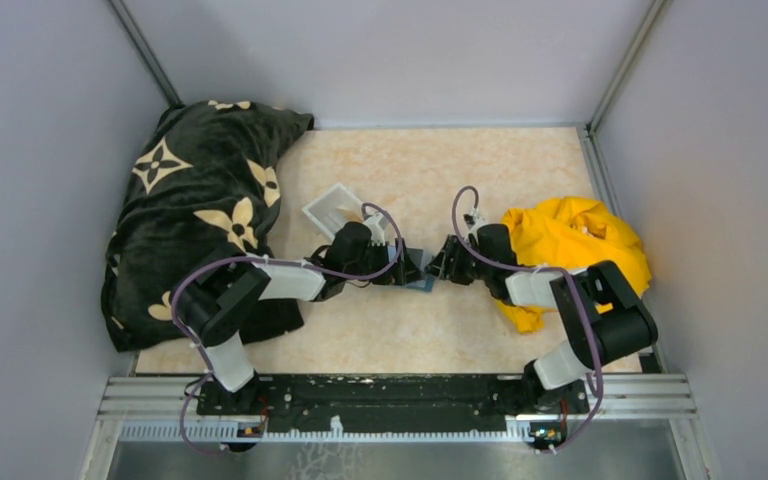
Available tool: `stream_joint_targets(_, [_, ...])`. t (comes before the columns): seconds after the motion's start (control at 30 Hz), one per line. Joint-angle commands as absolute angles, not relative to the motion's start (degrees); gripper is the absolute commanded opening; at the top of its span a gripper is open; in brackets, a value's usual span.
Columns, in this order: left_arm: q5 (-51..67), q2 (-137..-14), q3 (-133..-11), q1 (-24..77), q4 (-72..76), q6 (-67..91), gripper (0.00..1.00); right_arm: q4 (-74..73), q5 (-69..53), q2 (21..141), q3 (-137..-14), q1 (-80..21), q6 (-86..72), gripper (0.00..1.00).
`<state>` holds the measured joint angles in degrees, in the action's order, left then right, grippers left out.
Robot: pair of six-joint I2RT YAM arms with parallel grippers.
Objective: Put the credit cards into the card holder
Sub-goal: Insert the credit card into the card holder.
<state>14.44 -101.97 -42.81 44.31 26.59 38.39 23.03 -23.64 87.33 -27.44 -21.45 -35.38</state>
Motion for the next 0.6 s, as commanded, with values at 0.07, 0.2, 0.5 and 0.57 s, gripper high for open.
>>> stream_joint_targets(0.07, [13.79,-109.14,-38.17,44.82,11.55,38.05,0.93,18.9,-23.18,82.36,-23.82,-19.57,-38.04,0.5])
stream_joint_targets(0.2, [14.47,-109.61,-38.23,44.74,12.21,38.4,0.93,19.1,-22.87,79.3,-23.02,-18.18,-39.09,0.51])
stream_joint_targets(0.5, [16.15,-110.29,-38.01,44.65,13.9,39.19,0.92,17.95,-20.57,75.52,-22.34,-17.28,-40.88,0.51])
stream_joint_targets(0.57, [16.79,-110.51,-37.86,44.64,14.58,39.28,0.92,19.43,-21.0,76.43,-21.84,-17.28,-41.8,0.51])
